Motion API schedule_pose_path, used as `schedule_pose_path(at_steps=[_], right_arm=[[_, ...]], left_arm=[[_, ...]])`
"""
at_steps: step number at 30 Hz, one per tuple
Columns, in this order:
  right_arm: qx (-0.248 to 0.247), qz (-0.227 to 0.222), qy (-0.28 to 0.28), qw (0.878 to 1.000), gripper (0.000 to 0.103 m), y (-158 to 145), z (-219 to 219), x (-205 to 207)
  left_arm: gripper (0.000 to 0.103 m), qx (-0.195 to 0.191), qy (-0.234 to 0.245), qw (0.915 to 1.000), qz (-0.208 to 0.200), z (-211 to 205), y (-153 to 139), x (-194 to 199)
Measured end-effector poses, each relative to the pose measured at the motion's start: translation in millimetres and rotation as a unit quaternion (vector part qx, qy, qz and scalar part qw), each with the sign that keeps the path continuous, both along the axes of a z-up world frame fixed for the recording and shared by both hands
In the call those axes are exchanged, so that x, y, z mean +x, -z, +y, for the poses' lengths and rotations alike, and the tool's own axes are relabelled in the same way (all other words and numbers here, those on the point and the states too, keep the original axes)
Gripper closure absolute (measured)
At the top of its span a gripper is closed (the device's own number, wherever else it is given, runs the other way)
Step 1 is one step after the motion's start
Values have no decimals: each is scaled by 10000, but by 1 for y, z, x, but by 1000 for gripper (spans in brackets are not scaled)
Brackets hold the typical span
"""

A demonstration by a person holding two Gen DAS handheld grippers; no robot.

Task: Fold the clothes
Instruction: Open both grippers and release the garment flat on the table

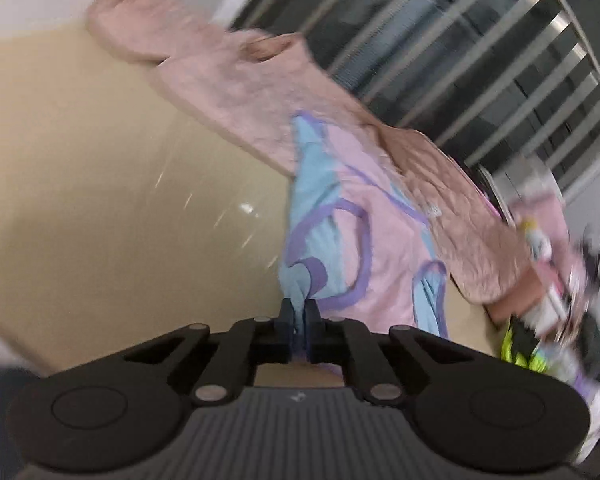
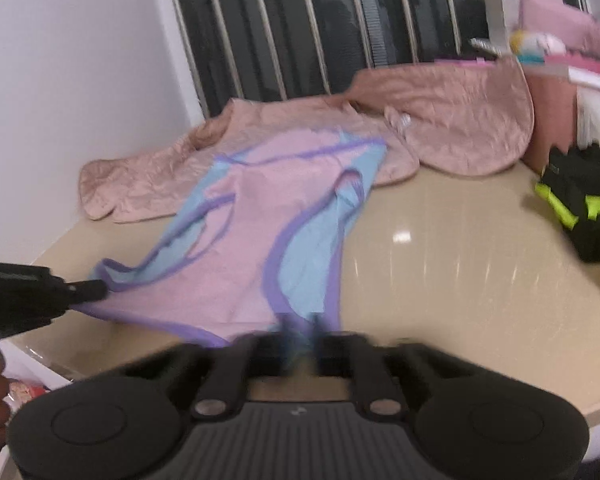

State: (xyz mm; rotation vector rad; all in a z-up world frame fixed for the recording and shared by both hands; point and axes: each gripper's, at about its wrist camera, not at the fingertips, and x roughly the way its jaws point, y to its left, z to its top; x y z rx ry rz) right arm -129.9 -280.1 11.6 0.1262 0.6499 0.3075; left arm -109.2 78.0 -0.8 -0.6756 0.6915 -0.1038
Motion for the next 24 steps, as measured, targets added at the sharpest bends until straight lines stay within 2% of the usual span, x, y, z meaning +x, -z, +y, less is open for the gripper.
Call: schedule_pose_path(at_steps=[1,3,4,5,7,8,10,12,13,14,15,16,17,21,23,24], right_arm=[[-52,-27,73,10000,103,2,-1,-1],[-74,-54,238,9997,102,3,-6,-3],[-69,-78,317,9994,102,2,-9,-4],[-61,-115,391,9991,101,1,-12,-5],[-47,-178,463,9988,93,-2,-16,-6],[-40,-193,392,9990,90,-3,-14,-6],[-25,-222,250,9994,74,-6,-10,-5],[-150,-145,134,9997,72,-3,-2,-1],[-206,-87,152,9996,73,0,2,2],[-252,-38,180,9995,77,3,5,4],[-284,-35,202,9994,97,5,7,4],[-313,-48,181,9993,97,5,7,4],[-354,-45,117,9993,97,4,6,3],[-334,-39,339,9989,98,-1,-19,7],[-155,15,511,9986,94,-1,-33,10],[-181,-18,566,9982,89,-2,-34,9]], left_arm=[[98,-87,-55,9999,106,4,3,-1],[95,-92,-63,9999,53,8,3,-6],[86,-70,-70,9999,16,9,3,-9],[73,56,-86,9999,-68,7,0,-12],[60,387,-71,9987,-318,0,-9,-15],[58,631,-4,9971,-422,-5,-14,-13],[57,1059,143,9928,-541,-16,-21,-8],[57,1362,310,9889,-502,-26,-21,2],[60,1472,380,9873,-458,-30,-20,7],[76,1381,387,9891,-323,-30,-17,11],[87,1162,353,9924,-217,-27,-14,13],[95,941,320,9950,-110,-24,-11,14],[95,753,290,9967,-21,-21,-8,14],[95,618,415,9972,3,-22,-6,2],[93,567,484,9972,12,-24,-5,-2],[89,621,441,9971,-2,-25,-8,-2]])
